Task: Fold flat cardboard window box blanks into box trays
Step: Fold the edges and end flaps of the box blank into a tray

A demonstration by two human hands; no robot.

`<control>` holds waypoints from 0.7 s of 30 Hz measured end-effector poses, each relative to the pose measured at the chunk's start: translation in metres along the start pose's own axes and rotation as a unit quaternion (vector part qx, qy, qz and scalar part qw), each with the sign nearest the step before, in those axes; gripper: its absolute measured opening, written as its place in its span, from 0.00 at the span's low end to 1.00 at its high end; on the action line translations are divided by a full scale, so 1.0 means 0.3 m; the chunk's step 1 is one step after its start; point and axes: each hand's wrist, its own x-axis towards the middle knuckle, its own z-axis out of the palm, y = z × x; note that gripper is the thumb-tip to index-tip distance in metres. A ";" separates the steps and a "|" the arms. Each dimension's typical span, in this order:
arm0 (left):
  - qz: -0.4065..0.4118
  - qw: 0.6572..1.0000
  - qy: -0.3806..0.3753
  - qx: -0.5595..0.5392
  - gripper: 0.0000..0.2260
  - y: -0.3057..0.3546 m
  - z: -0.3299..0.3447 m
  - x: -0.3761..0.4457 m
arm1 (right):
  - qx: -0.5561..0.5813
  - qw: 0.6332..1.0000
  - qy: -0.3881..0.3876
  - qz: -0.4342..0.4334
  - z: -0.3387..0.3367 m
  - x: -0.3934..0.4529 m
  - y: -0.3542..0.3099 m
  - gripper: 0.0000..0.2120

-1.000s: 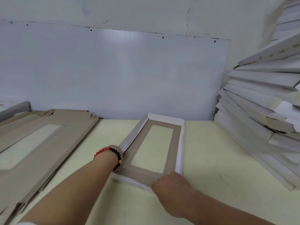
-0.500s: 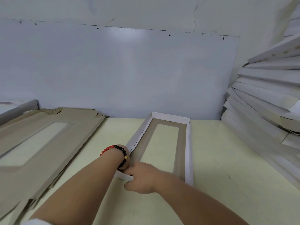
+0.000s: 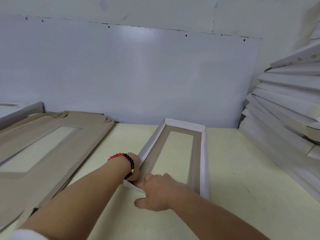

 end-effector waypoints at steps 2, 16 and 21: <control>-0.003 1.000 0.016 0.000 0.12 0.006 -0.001 -0.004 | -0.011 1.000 -0.007 0.003 0.005 0.006 0.000 0.27; 0.004 0.998 0.055 0.030 0.13 -0.005 0.006 -0.001 | -0.029 0.999 -0.008 0.020 0.018 0.017 -0.006 0.26; 0.014 0.998 0.024 -0.059 0.06 -0.037 0.025 0.016 | -0.021 0.999 -0.018 0.030 0.007 0.030 -0.014 0.27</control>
